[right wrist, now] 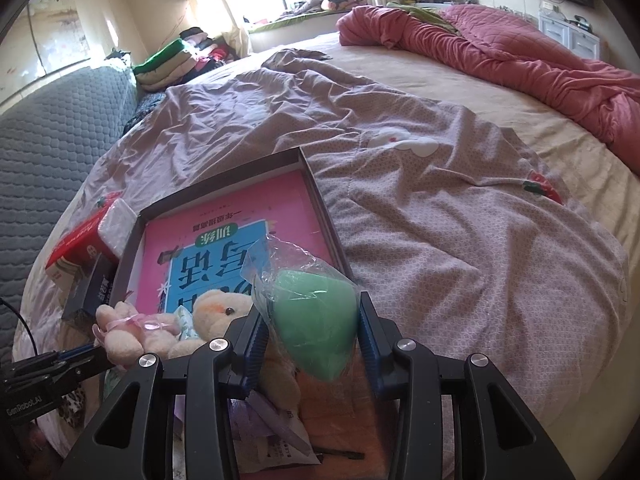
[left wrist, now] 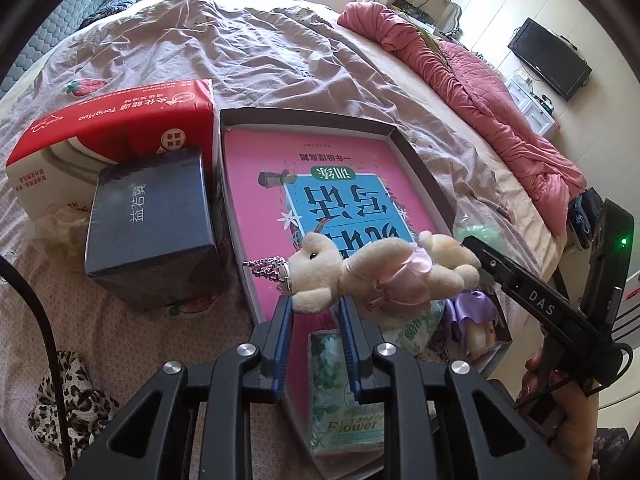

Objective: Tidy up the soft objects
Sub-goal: 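Lower the bunny over tray with left tool while right tool lowers green sponge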

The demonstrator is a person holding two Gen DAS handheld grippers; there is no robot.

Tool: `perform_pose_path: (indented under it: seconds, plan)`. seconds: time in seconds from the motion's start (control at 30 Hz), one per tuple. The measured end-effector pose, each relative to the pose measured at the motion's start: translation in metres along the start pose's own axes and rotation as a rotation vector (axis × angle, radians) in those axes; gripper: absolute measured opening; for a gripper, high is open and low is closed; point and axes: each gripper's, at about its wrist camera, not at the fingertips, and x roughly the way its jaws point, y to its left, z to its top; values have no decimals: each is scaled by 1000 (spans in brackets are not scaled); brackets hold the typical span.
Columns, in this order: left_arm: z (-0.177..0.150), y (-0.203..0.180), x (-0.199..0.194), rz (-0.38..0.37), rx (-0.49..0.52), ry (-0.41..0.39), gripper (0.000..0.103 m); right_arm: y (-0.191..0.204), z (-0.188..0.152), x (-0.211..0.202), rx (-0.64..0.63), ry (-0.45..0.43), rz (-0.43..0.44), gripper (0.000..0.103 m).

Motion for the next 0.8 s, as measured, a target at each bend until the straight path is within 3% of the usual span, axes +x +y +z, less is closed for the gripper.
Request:
perform_pose_path:
  seconds: [0.8]
  plan:
    - [-4,2,-2,-27,-11,12,24,0,4,17,7,1,2,44]
